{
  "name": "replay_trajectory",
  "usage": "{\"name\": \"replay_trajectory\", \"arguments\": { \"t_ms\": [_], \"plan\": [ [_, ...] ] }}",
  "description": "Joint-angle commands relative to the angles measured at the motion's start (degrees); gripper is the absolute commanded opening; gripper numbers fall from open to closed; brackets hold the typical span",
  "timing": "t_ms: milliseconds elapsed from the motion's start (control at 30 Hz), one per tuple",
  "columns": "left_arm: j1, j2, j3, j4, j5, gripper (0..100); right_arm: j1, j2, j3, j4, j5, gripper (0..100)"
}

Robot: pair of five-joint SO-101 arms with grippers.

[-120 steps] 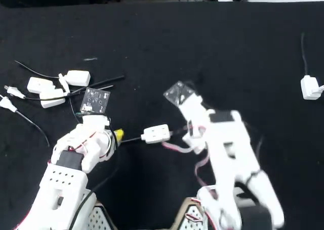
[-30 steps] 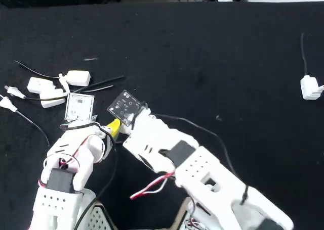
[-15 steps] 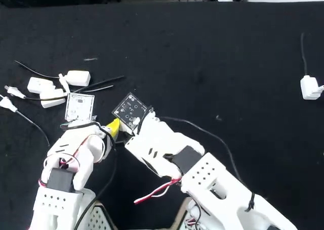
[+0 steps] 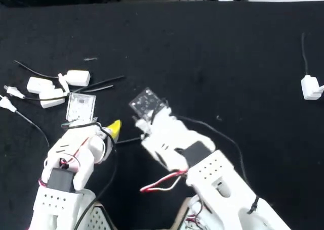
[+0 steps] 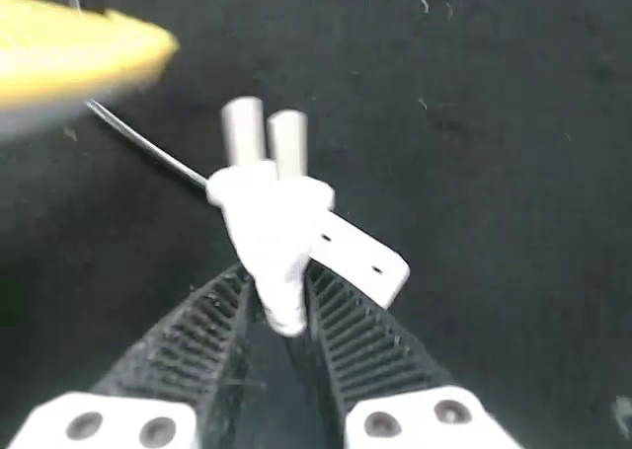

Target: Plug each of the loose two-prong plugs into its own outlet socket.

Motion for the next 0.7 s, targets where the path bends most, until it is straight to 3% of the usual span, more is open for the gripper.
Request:
{"name": "replay_trajectory", "arguments": {
  "t_ms": [0,233,433,667],
  "plan": [
    [-0.2,0.3,-0.5,-0.9,-0.6,22,4.5,-1.8,-7.0,6.4,2.5,1.1],
    [-0.2,0.3,-0.5,-0.6,-0.6,22,8.6,1.0,-6.2,9.7,9.5,1.1],
    [-0.2,0.3,-0.5,-0.6,-0.6,22,19.5,20.6,-14.7,9.9,11.9,1.1],
    [-0.3,0.2,-0.5,-0.6,-0.6,22,19.8,40.0,-23.8,9.8,14.9,1.1]
  ]
}}
